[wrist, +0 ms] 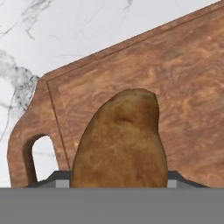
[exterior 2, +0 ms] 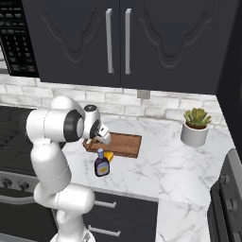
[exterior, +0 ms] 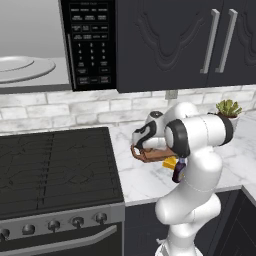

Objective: Retrieve the reheated potato from the microwave, then place the potato, cheese, and condiment on the cutting board.

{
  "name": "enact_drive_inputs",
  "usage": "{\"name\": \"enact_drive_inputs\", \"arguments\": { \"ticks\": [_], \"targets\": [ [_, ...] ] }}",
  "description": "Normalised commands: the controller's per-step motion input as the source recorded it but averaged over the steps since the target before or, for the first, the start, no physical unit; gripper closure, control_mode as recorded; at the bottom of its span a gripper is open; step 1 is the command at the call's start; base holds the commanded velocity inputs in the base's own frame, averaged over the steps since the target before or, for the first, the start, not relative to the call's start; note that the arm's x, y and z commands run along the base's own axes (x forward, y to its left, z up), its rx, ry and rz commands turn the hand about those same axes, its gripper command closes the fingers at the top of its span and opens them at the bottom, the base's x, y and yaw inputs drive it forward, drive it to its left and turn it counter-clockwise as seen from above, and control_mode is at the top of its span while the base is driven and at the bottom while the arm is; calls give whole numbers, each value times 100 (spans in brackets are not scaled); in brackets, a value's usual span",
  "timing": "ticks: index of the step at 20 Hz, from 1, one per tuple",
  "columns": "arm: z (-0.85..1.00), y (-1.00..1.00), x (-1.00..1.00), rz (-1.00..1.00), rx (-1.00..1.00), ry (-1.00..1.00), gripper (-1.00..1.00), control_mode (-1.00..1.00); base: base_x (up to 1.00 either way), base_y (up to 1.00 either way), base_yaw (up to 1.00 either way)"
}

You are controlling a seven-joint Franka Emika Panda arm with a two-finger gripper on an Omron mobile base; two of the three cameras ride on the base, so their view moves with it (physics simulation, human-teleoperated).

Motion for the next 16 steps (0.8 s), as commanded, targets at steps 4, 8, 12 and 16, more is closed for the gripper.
{"name": "enact_drive_inputs", "arguments": {
  "ticks": [4, 8, 12, 16],
  "targets": [
    [-18, -3, 17, 0, 0, 0, 100, -100, 0, 0, 0],
    [-24, -5, 4, 0, 0, 2, 100, -100, 0, 0, 0],
    [-36, -9, -1, 0, -1, 3, -100, -100, 0, 0, 0],
    [-26, -10, -6, 0, -4, 2, -100, -100, 0, 0, 0]
  ]
}}
